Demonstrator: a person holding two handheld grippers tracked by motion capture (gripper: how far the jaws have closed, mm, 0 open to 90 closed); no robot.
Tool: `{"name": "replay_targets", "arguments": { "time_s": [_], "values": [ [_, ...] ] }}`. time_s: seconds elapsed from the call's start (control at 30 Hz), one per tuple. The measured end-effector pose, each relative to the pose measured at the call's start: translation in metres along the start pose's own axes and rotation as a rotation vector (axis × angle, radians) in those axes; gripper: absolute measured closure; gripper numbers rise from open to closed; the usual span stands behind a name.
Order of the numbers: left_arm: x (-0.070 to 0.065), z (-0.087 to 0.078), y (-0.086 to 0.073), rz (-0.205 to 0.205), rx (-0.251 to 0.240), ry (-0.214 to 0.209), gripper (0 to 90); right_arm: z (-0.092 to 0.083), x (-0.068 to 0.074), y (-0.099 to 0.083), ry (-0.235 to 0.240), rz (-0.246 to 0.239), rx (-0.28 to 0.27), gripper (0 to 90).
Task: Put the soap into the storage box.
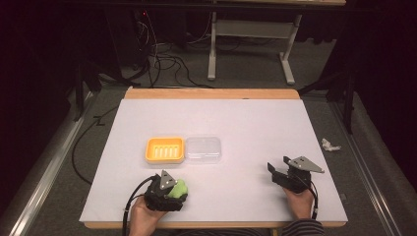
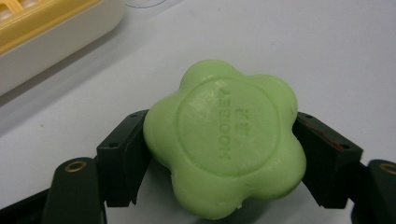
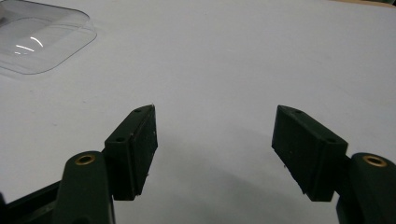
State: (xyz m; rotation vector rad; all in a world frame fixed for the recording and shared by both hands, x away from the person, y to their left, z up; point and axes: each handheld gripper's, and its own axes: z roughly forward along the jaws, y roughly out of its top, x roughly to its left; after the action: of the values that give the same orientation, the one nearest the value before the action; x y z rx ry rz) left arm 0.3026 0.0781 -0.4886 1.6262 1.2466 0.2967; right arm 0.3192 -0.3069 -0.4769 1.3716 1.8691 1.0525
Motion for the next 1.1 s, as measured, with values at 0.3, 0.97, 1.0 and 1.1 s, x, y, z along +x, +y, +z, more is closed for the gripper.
{"name": "replay_targets", "arguments": {
  "time_s": [0.3,0.97,1.0,1.1],
  "values": [
    [0.000,-0.006,0.010,0.002,-0.018,-0.009,27.0,0.000,0.000,0.000,0.000,0.000,-0.002,31.6],
    [0.006,-0.020,0.043,-0.036,-0.082,-0.029,27.0,-0.001,0.000,0.000,0.001,0.004,-0.009,31.5],
    [0.006,-0.020,0.043,-0.036,-0.082,-0.029,27.0,-0.001,0.000,0.000,0.001,0.003,-0.012,31.5],
    [0.007,-0.022,0.048,-0.044,-0.095,-0.033,27.0,-0.001,0.000,0.000,0.001,0.002,-0.010,31.5]
  ]
}}
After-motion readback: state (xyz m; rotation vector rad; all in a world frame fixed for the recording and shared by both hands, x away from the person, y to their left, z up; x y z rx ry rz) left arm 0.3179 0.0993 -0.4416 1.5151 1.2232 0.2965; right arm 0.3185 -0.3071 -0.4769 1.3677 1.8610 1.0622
